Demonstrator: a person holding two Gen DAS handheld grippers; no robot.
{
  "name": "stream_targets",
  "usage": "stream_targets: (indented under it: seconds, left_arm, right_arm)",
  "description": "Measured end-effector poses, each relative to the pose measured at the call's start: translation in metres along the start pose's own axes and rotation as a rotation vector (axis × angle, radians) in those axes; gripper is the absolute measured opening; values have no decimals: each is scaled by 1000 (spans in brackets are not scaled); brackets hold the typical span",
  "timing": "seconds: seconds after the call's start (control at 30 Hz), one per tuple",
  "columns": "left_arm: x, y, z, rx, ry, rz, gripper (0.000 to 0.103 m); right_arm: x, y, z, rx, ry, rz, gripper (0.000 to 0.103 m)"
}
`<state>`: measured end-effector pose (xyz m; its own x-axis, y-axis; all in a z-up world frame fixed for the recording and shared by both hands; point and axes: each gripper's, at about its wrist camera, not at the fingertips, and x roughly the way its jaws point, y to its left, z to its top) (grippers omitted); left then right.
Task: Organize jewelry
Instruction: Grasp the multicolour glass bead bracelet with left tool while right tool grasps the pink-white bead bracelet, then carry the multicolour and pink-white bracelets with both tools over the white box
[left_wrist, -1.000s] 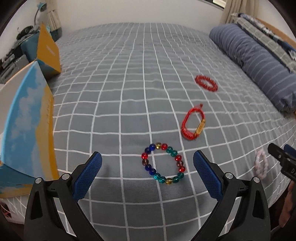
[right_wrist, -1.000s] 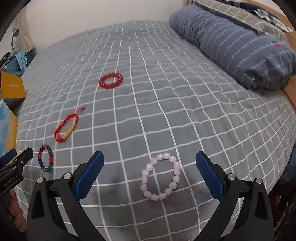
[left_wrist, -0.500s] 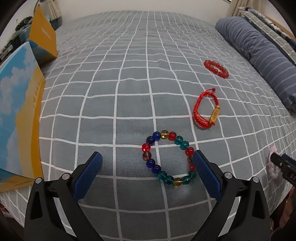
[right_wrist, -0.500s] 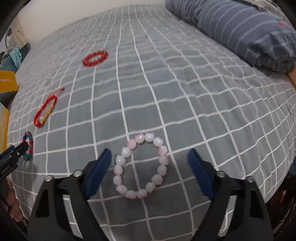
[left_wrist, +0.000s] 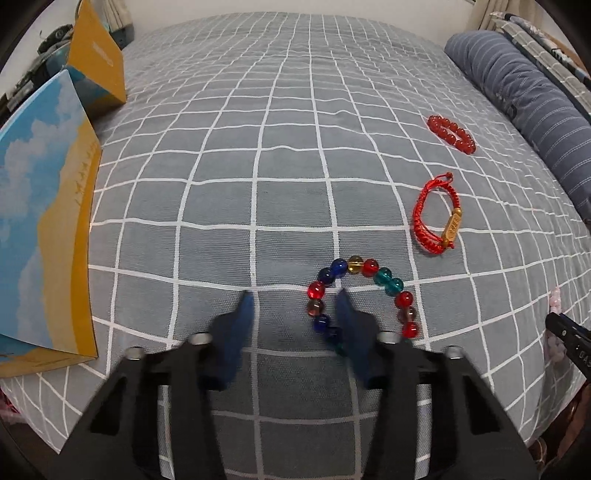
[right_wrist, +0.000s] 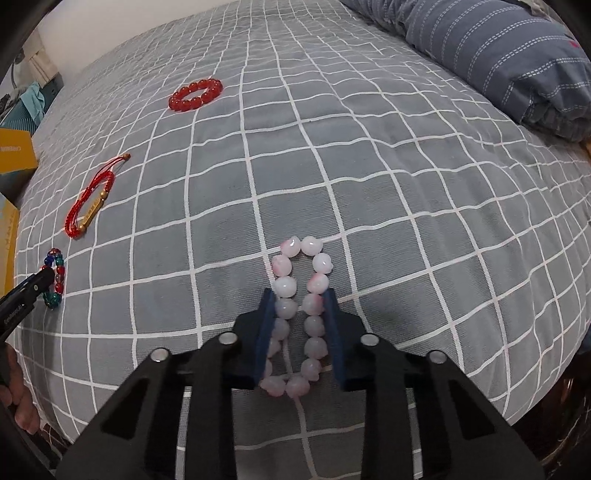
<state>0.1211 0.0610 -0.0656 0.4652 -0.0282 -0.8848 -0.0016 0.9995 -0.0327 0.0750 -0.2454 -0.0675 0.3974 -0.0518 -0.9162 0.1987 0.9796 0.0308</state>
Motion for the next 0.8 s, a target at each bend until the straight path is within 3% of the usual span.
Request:
stream_targets:
  seconds: [0.07, 0.1, 0.17, 0.8]
  left_arm:
    - [-3, -1, 0, 5, 4, -13, 11]
    - [-4, -2, 0, 6, 1, -12, 10]
    - [-7, -2, 0, 5, -5, -21, 9]
    - [-44, -2, 0, 12, -76, -68, 9]
  right_arm:
    - [-1, 1, -1, 0, -1, -2, 17]
    - [-1, 1, -1, 2, -3, -1, 16]
    - [-1, 2, 0, -1, -7, 1, 11]
    - [-22, 3, -1, 10, -80, -7, 11]
